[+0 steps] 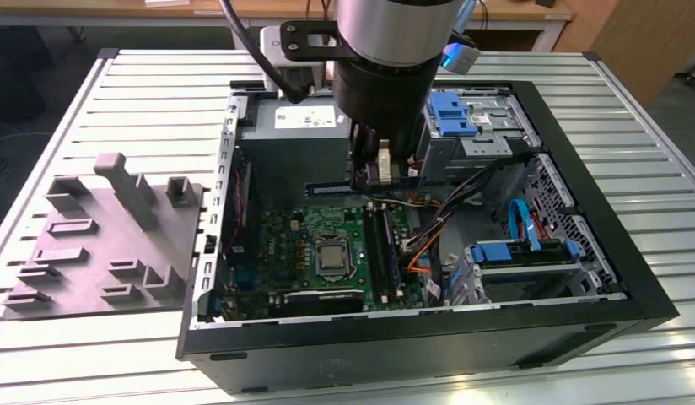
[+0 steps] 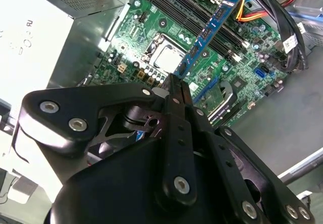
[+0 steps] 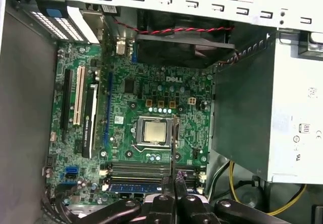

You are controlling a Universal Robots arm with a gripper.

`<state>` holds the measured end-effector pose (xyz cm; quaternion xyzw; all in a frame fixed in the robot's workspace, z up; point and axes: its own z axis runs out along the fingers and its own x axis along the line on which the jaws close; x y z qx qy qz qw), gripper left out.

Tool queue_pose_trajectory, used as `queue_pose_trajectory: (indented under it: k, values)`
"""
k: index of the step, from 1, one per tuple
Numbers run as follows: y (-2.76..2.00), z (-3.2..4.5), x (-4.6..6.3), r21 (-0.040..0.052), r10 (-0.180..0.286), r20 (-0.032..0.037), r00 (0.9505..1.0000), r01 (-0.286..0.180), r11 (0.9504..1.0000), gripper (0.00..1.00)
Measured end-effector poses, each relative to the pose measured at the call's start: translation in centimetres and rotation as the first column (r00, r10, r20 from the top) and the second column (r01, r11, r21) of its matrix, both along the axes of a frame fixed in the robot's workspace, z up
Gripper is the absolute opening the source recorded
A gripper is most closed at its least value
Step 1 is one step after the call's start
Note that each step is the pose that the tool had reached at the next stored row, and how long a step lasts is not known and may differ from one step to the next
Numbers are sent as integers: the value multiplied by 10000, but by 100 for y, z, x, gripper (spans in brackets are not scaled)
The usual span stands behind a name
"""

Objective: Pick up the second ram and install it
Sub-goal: 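Pick up the second ram and move it above second insertion slot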

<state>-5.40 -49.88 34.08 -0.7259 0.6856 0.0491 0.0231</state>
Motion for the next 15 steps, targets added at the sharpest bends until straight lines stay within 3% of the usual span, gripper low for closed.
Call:
queue_pose_trajectory:
  k: [15]
  values:
    - [0,-97,-20,23,0,18,10000,0,10000,12]
